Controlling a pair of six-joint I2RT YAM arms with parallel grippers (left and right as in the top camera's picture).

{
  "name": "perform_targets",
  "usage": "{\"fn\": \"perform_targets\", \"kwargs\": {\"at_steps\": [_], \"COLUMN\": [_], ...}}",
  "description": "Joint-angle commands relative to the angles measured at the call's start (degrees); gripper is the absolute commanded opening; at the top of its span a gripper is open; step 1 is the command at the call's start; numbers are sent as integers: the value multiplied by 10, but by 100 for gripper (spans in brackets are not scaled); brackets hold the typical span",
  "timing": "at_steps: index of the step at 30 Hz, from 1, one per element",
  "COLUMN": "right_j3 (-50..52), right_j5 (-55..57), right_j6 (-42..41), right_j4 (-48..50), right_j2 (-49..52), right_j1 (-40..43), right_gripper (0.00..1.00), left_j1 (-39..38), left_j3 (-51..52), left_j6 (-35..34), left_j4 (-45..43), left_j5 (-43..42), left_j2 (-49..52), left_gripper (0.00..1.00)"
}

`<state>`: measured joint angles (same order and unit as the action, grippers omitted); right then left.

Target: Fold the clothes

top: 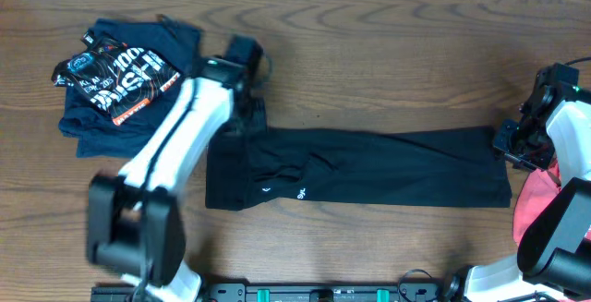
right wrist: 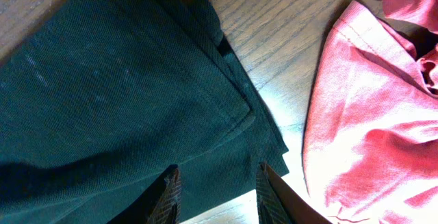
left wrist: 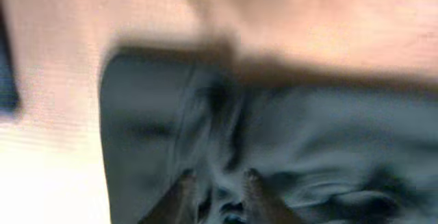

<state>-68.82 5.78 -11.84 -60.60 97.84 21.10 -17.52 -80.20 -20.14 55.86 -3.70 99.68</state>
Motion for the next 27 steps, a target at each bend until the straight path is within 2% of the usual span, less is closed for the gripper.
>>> {"fn": "perform_targets", "kwargs": {"at_steps": [1,6,22,27], "right_j3": [3,3,3,3], "right_j5": [0,0,0,0], "right_j6": [8,8,8,8], "right_j4": [0,1,-3,-5], "right_j2": [-12,-12,-12,-12], "right_j1": [3,3,3,3], "right_gripper": [35,35,35,41], "left_j1": [-5,-8,44,61], "left_j3": [-14,19,207,208], "left_j6": [-3,-3,-4,23], "left_j4": [-11,-24,-147,-178], "left_j5": [-33,-97,-72,-72], "left_j2": [-33,-11,31,30], "left_gripper": [13,8,8,10]}}
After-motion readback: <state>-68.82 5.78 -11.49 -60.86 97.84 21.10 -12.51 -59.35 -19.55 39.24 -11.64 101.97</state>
